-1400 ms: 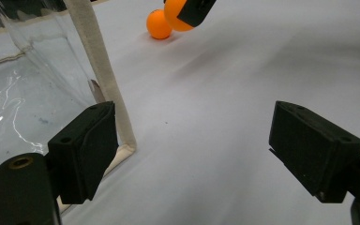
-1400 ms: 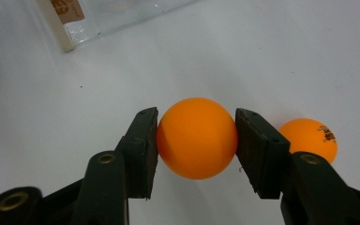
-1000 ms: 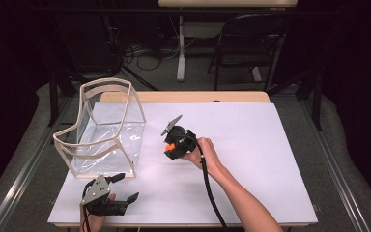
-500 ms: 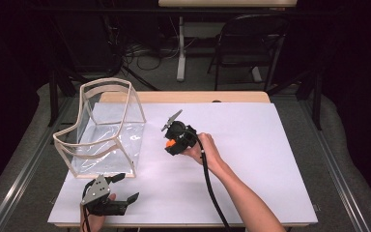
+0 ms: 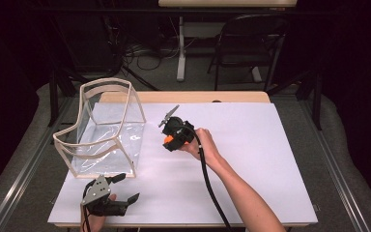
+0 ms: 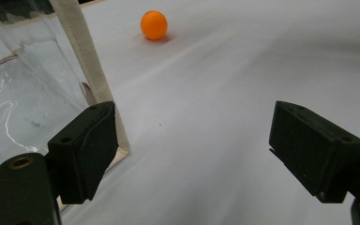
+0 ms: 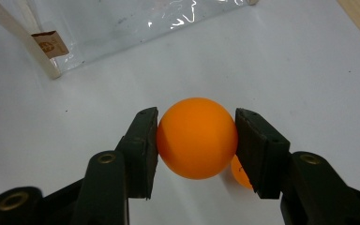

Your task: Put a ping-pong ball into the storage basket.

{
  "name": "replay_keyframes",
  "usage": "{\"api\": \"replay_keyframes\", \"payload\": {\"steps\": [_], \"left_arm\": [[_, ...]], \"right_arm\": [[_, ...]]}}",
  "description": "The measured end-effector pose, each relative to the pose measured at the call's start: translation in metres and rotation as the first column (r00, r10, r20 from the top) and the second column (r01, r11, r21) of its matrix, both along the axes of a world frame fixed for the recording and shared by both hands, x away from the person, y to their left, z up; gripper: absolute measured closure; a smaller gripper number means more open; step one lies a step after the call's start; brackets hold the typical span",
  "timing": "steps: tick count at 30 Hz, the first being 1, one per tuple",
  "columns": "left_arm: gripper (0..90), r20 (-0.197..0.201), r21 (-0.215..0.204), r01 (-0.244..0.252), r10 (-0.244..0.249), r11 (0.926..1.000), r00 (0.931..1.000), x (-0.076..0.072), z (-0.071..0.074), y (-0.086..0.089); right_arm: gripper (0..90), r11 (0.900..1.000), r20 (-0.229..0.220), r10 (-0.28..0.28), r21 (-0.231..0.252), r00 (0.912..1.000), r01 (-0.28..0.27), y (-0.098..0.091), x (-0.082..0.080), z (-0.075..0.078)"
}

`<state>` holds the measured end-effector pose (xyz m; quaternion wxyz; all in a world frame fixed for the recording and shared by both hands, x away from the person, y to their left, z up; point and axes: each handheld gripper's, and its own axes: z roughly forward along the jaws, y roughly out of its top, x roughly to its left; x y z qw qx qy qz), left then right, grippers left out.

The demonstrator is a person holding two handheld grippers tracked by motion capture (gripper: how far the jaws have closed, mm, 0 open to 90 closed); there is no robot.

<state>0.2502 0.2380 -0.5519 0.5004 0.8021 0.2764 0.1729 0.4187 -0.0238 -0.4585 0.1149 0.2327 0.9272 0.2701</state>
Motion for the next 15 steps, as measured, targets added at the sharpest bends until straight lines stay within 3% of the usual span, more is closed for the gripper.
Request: {"api": "replay_keyframes", "payload": {"steps": [15], "left_arm": [[16.0,-0.005,-0.001,0.006,-0.006,1.0000,1.0000,0.0006,-0.0005,-0.0001]], "right_arm": [[51.0,0.9998,-0.002,-0.005,-0.019,1.0000,0.005,0.0027,0.0083,0.0085]]}}
